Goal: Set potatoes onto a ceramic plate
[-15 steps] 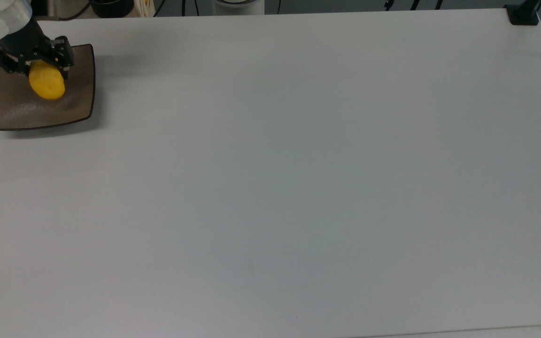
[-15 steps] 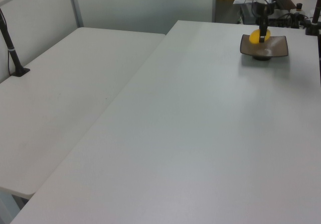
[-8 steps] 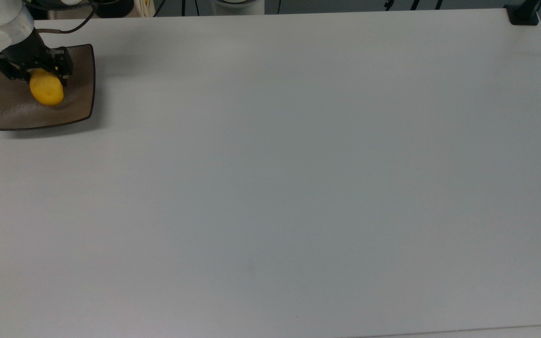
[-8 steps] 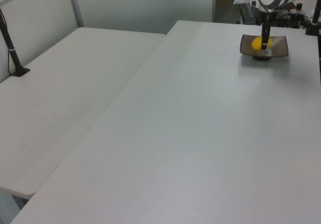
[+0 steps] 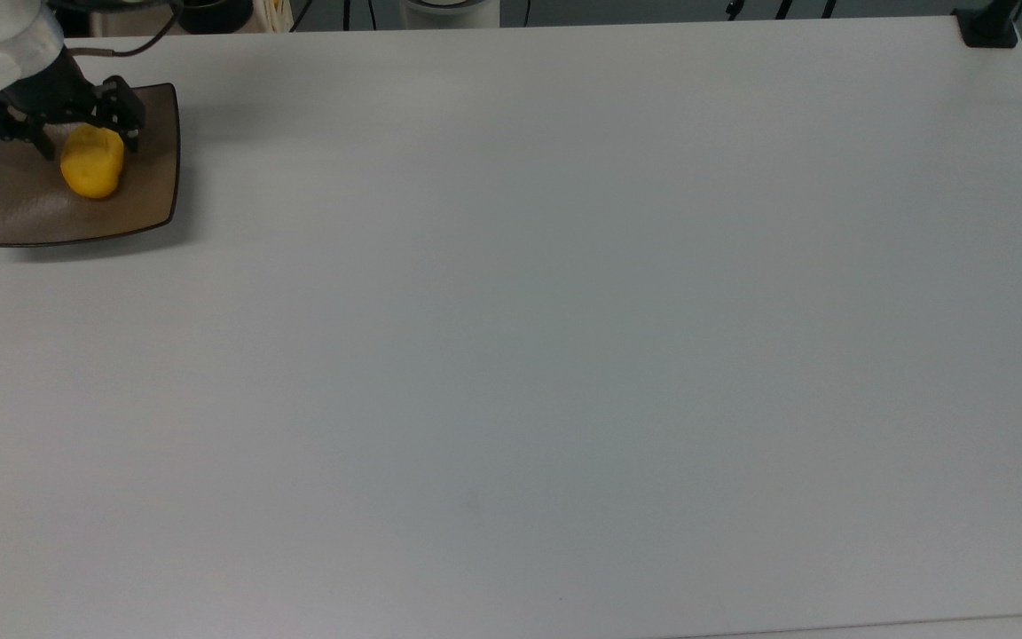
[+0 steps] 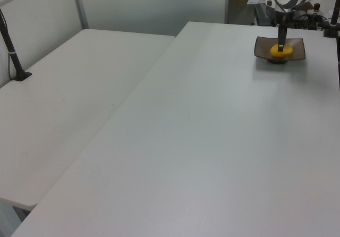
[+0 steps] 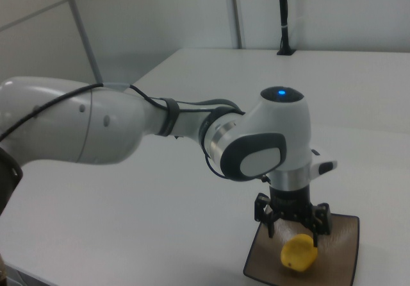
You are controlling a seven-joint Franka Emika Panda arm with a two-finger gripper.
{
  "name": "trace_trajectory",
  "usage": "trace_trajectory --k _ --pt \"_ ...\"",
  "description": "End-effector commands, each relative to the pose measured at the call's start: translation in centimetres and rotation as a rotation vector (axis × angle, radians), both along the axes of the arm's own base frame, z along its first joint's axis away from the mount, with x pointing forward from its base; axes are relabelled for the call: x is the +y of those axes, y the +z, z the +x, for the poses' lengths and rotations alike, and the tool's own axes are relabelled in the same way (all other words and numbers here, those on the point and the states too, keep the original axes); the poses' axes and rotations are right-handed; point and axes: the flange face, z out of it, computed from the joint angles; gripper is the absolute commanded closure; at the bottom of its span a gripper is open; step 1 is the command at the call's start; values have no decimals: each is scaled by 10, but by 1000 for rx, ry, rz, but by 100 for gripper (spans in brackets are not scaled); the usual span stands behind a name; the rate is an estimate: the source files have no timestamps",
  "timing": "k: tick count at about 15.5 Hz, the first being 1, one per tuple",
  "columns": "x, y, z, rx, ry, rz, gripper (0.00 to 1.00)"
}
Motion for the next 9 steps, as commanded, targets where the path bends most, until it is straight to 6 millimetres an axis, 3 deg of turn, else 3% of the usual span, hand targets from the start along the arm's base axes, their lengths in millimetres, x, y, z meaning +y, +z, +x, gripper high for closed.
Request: trace_trajectory --k 1,6,9 --pt "18 74 -13 -18 -44 -7 0" --pt "60 170 -38 -60 -172 8 0" --pt "93 225 -51 -80 -159 15 0"
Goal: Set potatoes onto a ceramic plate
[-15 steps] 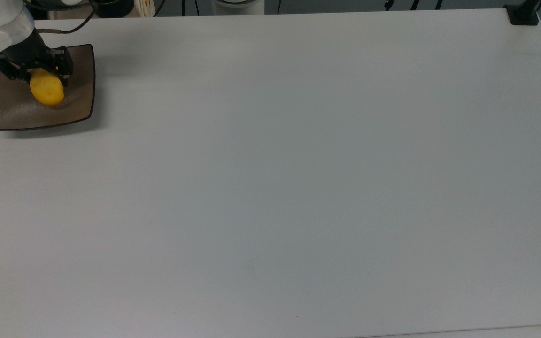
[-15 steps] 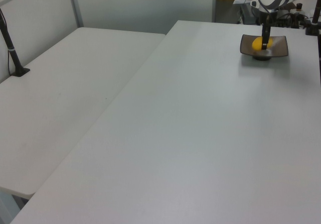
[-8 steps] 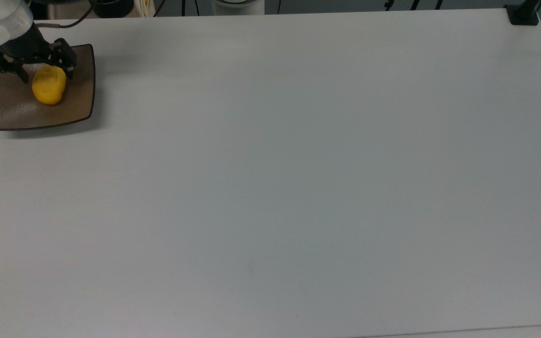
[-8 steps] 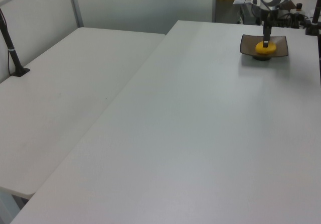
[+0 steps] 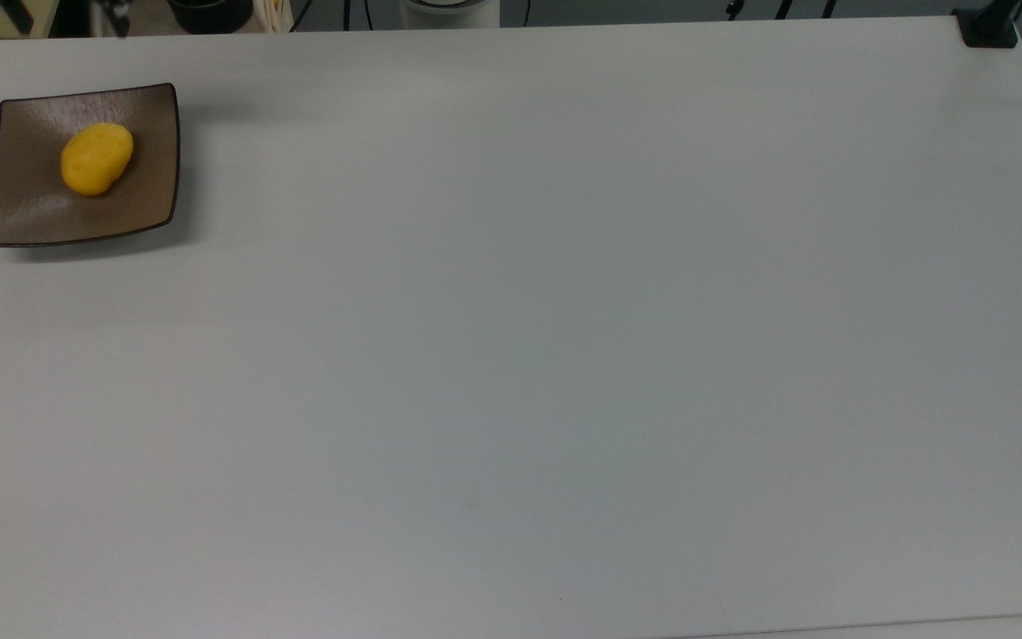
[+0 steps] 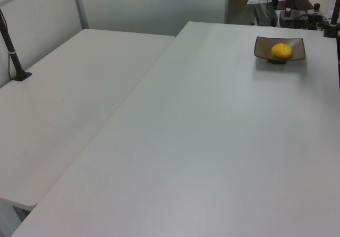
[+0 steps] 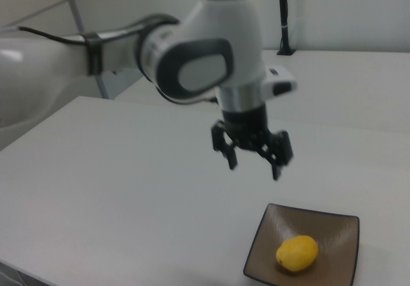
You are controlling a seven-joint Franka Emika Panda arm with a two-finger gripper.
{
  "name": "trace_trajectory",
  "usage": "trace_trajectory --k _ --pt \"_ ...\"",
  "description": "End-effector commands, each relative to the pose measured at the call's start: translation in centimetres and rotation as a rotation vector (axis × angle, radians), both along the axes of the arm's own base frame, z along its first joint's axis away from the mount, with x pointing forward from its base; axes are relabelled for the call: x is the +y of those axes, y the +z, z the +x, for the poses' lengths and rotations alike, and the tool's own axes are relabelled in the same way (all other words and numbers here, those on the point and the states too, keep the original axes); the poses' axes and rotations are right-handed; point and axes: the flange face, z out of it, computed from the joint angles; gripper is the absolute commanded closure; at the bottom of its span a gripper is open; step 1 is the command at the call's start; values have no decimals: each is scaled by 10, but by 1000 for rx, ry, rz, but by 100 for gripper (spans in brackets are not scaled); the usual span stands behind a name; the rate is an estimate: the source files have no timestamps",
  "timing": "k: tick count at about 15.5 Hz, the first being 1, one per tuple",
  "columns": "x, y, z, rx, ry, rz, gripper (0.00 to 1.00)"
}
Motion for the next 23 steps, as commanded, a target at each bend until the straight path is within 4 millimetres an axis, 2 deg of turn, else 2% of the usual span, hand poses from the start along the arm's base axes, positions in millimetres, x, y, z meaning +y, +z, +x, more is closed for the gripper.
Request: trace_trajectory --k 1,3,6,10,13,16,18,20,23 --pt "45 62 -22 9 -4 18 0" --pt "70 87 -29 23 -16 32 0" --pt "125 104 -27 21 -32 42 0" --pt "199 108 -10 9 -101 58 0" --pt "251 106 -5 12 -32 67 0" --pt "288 98 -2 26 29 84 0" --pt "296 94 0 20 46 85 0" --pt "308 79 10 5 77 101 0" --pt "309 70 26 -49 124 97 0"
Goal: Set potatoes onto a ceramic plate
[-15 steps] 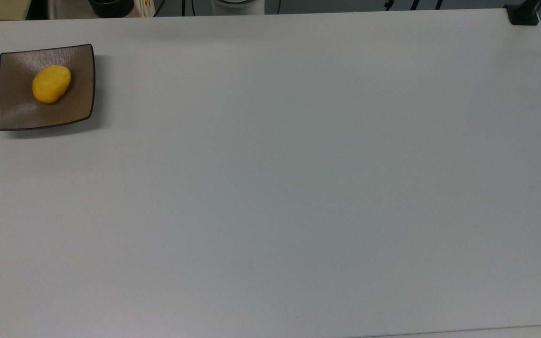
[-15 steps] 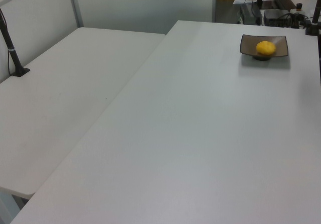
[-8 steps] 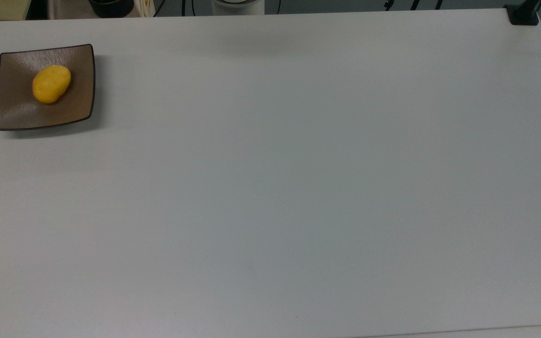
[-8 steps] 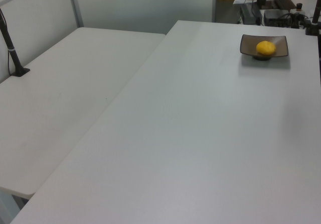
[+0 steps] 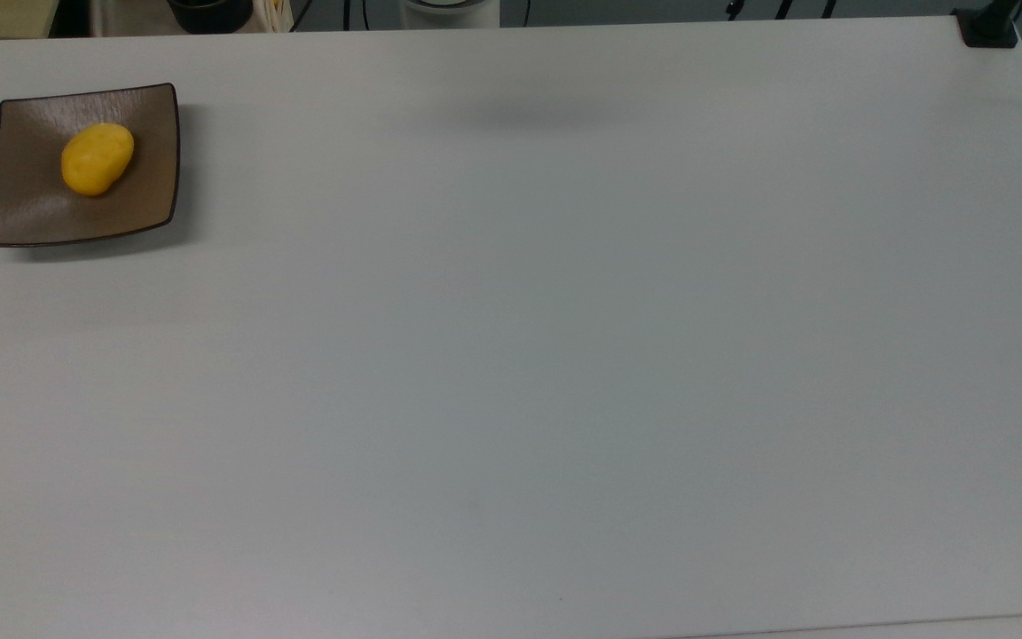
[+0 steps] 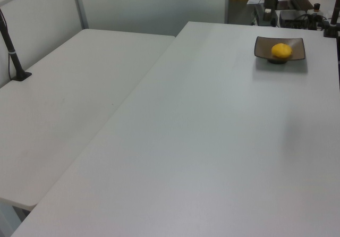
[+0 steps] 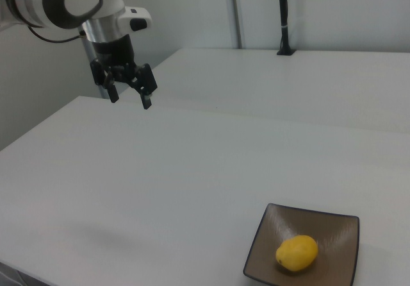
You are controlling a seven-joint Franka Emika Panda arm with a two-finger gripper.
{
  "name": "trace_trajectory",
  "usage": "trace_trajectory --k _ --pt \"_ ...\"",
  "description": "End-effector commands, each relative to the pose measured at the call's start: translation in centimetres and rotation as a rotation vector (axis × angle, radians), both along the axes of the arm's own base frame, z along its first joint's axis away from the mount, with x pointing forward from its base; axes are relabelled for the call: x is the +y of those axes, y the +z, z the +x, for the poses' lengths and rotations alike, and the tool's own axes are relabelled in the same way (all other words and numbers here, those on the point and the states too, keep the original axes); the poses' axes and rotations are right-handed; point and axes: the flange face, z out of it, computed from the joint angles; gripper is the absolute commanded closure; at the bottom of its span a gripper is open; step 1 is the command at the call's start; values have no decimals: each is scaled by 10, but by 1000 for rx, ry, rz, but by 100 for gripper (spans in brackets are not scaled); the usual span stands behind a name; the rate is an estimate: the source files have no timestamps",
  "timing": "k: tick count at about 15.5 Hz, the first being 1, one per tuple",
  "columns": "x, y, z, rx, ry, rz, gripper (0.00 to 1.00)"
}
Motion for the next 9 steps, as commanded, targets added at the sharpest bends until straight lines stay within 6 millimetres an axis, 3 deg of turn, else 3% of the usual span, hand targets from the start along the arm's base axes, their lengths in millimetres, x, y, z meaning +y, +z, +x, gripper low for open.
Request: trace_trajectory --k 1,9 --pt "2 -14 17 -59 46 15 0" --pt "1 -19 23 -72 32 16 0"
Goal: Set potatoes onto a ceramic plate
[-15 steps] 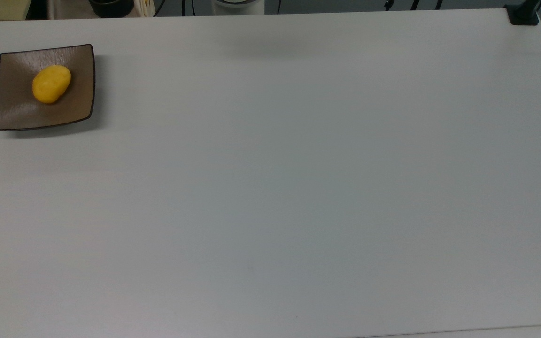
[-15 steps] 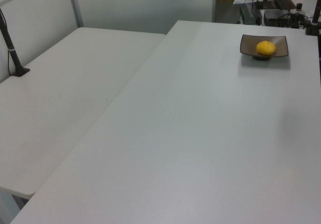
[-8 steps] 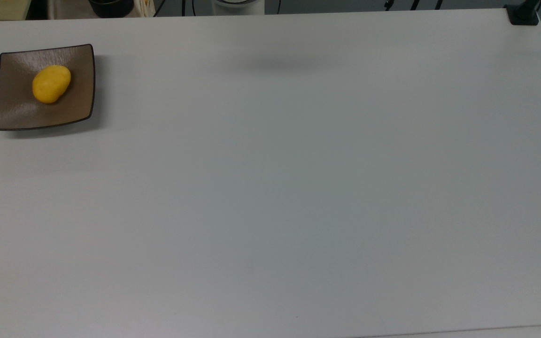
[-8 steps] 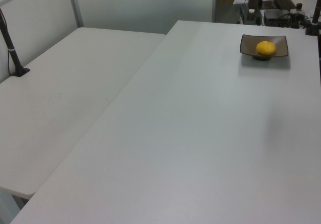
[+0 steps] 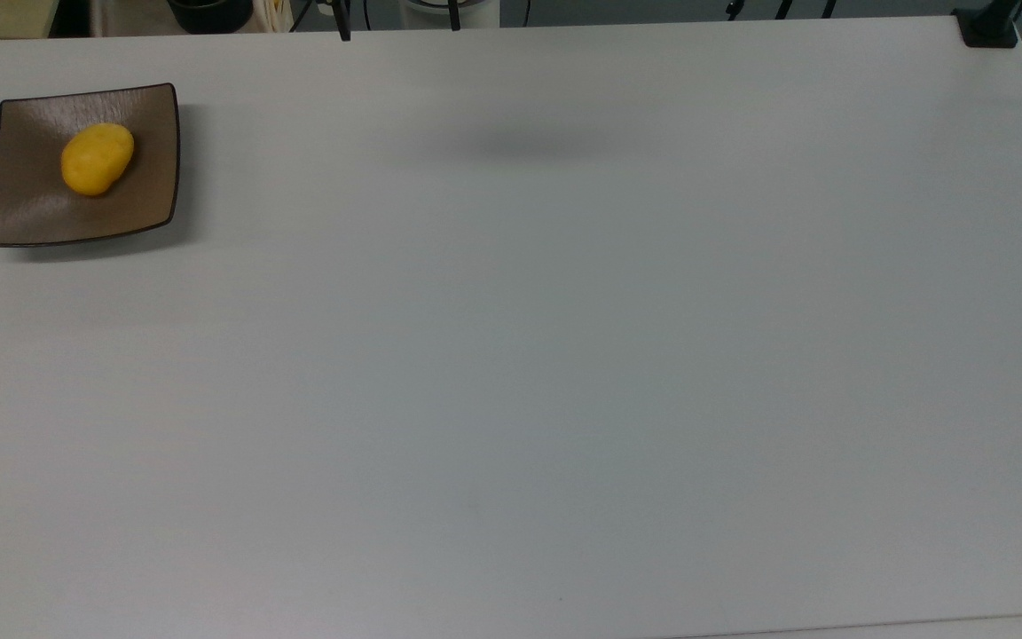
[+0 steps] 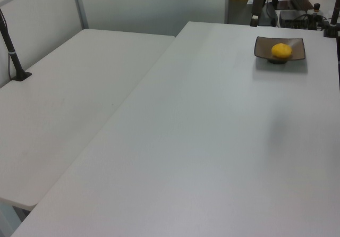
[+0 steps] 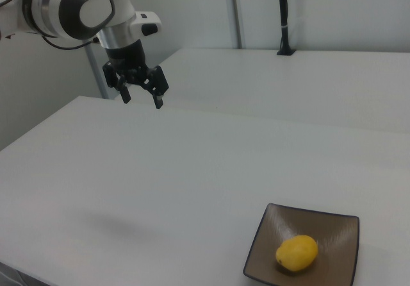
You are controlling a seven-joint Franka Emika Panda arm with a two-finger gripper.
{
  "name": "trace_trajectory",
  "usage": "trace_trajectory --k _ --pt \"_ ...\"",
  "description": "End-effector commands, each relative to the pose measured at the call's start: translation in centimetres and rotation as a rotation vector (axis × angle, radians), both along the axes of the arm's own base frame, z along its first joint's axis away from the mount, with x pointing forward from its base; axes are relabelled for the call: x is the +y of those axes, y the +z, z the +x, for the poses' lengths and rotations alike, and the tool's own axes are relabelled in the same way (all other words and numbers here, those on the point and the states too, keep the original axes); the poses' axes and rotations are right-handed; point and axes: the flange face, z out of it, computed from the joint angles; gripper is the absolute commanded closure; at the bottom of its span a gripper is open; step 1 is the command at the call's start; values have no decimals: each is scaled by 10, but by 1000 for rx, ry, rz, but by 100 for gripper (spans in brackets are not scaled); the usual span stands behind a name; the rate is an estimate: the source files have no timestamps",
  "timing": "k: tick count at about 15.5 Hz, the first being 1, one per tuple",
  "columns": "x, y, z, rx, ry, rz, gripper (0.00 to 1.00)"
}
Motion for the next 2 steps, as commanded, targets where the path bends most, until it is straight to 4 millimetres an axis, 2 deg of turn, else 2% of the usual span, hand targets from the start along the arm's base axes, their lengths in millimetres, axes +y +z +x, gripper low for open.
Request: trace_trajectory --k 1,2 --pt "-1 0 -2 -14 9 15 0" --pt "0 0 -2 -13 9 17 0"
